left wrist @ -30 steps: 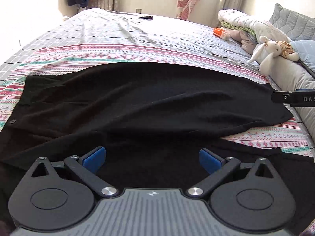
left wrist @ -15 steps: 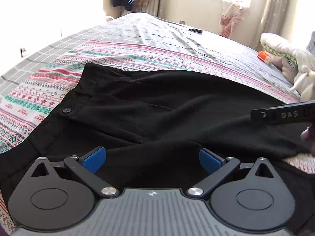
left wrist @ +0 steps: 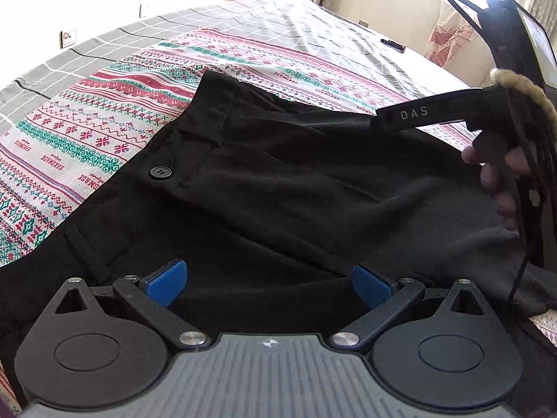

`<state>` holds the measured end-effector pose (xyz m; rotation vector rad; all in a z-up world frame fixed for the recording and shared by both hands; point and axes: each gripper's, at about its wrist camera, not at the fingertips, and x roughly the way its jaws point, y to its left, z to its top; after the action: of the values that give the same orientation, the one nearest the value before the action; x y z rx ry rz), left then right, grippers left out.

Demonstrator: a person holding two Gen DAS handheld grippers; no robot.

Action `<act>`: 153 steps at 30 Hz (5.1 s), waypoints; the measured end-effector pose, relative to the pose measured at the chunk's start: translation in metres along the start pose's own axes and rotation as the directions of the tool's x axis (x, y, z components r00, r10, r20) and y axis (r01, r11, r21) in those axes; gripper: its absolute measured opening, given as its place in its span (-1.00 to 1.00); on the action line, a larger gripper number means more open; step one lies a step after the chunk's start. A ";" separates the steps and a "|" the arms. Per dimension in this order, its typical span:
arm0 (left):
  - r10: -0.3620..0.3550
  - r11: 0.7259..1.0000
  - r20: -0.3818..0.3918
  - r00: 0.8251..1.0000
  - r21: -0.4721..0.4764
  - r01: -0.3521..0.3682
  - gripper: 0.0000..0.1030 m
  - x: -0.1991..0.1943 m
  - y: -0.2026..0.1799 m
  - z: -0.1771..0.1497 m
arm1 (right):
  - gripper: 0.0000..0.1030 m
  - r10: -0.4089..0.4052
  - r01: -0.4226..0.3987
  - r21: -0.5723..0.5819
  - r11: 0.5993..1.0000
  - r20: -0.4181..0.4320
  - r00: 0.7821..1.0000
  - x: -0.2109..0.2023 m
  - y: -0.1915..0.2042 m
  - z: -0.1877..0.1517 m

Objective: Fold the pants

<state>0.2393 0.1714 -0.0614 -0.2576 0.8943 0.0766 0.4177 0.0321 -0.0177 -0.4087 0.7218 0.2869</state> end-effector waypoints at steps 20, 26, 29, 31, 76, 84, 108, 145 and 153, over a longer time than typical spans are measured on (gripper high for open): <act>0.068 0.993 -0.011 0.998 0.096 -0.067 1.00 0.015 0.002 0.000 | 0.26 0.254 -0.232 0.155 0.960 -0.141 0.957 0.084 -0.025 0.023; 0.070 0.994 -0.019 0.997 0.080 -0.068 1.00 0.015 0.005 0.002 | -0.76 0.287 -0.264 0.169 0.950 -0.128 0.949 0.067 -0.020 0.022; 0.031 0.999 -0.028 0.999 0.033 -0.030 1.00 0.010 0.010 0.004 | -0.82 0.238 -0.227 0.121 0.966 -0.085 0.967 0.045 -0.012 0.017; -0.008 1.000 -0.031 0.999 -0.001 0.008 1.00 0.005 0.015 0.004 | -0.82 0.216 -0.211 0.101 0.972 -0.034 0.976 0.020 -0.010 0.013; -0.126 0.988 -0.126 0.984 0.070 0.135 1.00 -0.071 -0.020 -0.065 | 0.36 0.121 -0.127 0.450 0.884 0.043 0.992 -0.222 -0.041 -0.245; -0.093 0.996 -0.151 0.984 -0.010 0.093 0.67 -0.055 -0.047 -0.091 | 0.36 0.080 -0.015 0.804 0.595 -0.040 0.996 -0.201 -0.139 -0.303; -0.133 0.985 0.156 0.979 -0.090 0.149 -0.64 -0.111 -0.018 -0.072 | -0.18 0.021 -0.200 0.970 0.135 0.199 0.980 -0.184 -0.226 -0.375; -0.165 0.986 0.036 0.986 -0.030 0.166 -0.65 -0.130 0.047 -0.075 | -0.96 -0.181 0.038 0.898 0.439 0.047 0.982 -0.346 -0.142 -0.390; -0.086 0.996 -0.106 0.991 0.028 0.090 -0.62 -0.107 0.070 -0.115 | -0.96 -0.087 0.148 0.861 0.487 -0.121 0.989 -0.316 -0.101 -0.429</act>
<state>0.0734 0.2146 -0.0601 -0.2717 0.9863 -0.0336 -0.0171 -0.2887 -0.0652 0.5332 0.8025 -0.2578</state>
